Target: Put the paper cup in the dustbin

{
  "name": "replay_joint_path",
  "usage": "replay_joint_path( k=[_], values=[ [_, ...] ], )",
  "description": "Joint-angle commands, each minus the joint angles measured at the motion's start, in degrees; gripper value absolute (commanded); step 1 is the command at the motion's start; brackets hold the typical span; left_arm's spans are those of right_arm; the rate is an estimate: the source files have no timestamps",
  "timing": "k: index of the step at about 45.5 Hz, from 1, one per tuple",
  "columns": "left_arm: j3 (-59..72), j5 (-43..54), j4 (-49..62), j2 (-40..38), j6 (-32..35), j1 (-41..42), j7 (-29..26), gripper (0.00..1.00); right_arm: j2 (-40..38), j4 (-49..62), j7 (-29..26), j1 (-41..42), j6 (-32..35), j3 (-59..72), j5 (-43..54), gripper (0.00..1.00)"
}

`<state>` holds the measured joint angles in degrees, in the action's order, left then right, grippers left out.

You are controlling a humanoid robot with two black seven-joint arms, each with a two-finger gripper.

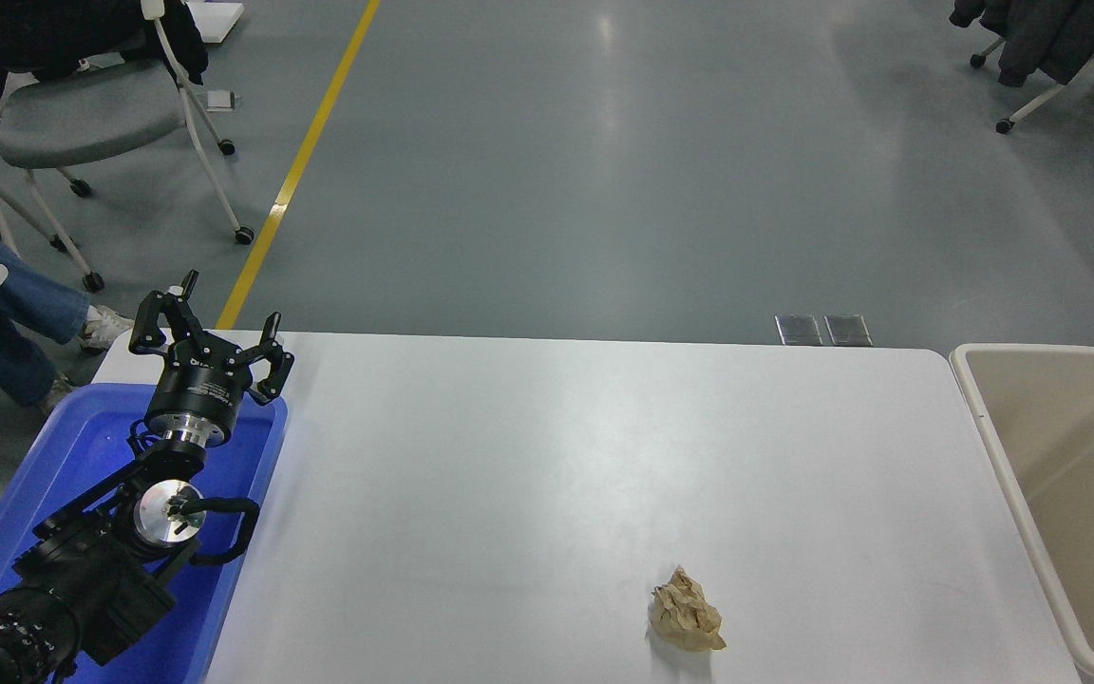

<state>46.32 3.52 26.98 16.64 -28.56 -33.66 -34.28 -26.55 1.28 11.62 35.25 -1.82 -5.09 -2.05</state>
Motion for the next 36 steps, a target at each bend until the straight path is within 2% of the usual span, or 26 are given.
replay_joint_path(
  k=[1,13,22,31,32,36],
  values=[
    [0.00,0.00,0.00,0.06,0.00,0.00,0.00,1.00,0.18,0.39,-0.11,0.61,0.50,-0.27,-0.15,1.00],
    [0.00,0.00,0.00,0.06,0.00,0.00,0.00,1.00,0.80,0.39,-0.02,1.84,0.85,1.92,0.64,1.00],
    [0.00,0.00,0.00,-0.03,0.00,0.00,0.00,1.00,-1.13,-1.10,0.15,6.94,4.10,-1.67,-0.67,1.00],
    [0.00,0.00,0.00,0.06,0.00,0.00,0.00,1.00,-6.32,-13.13,0.33,11.33,4.98,-9.59,-0.50,1.00],
    [0.00,0.00,0.00,0.06,0.00,0.00,0.00,1.00,-7.63,-17.76,0.42,11.77,5.42,-10.37,-0.50,1.00],
    [0.00,0.00,0.00,0.06,0.00,0.00,0.00,1.00,-9.39,-23.95,1.38,12.83,5.34,-14.06,-0.41,1.00]
  ],
)
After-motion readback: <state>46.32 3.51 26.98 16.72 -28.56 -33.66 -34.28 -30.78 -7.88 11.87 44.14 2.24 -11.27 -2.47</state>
